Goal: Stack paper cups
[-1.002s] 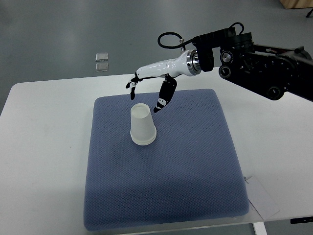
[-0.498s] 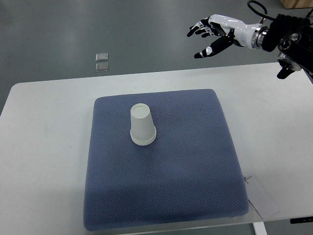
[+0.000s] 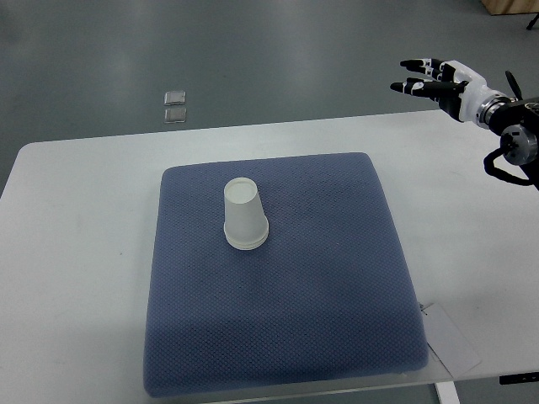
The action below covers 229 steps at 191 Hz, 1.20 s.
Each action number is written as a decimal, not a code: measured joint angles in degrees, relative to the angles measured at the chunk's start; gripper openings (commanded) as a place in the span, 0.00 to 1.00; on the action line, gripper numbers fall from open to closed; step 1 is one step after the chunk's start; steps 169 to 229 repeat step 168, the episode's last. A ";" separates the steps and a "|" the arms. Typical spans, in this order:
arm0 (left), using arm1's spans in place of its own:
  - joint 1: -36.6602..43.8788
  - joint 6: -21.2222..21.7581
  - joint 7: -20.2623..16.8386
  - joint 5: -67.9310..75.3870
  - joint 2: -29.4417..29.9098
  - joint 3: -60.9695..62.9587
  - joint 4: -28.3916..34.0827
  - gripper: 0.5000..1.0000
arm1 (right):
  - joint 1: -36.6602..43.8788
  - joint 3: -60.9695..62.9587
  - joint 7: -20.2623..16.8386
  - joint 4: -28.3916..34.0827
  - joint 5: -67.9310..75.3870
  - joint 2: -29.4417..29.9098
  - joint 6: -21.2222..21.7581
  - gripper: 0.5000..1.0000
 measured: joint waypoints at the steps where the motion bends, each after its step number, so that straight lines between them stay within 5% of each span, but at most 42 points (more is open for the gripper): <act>1: 0.00 0.00 0.00 0.00 0.00 0.00 0.00 1.00 | -0.10 0.06 0.02 -0.01 0.01 0.08 -0.21 0.79; 59: 0.00 0.00 0.00 0.00 0.00 0.00 0.00 1.00 | -2.06 0.83 0.35 0.14 0.20 2.88 -3.06 0.83; 142: 0.00 0.00 0.00 0.00 0.00 0.00 0.00 1.00 | -2.80 1.26 0.35 0.43 0.23 6.38 9.67 0.83; 229: 0.00 0.00 0.00 0.00 0.00 0.00 0.00 1.00 | -3.99 4.21 0.35 0.43 0.83 7.96 10.50 0.83</act>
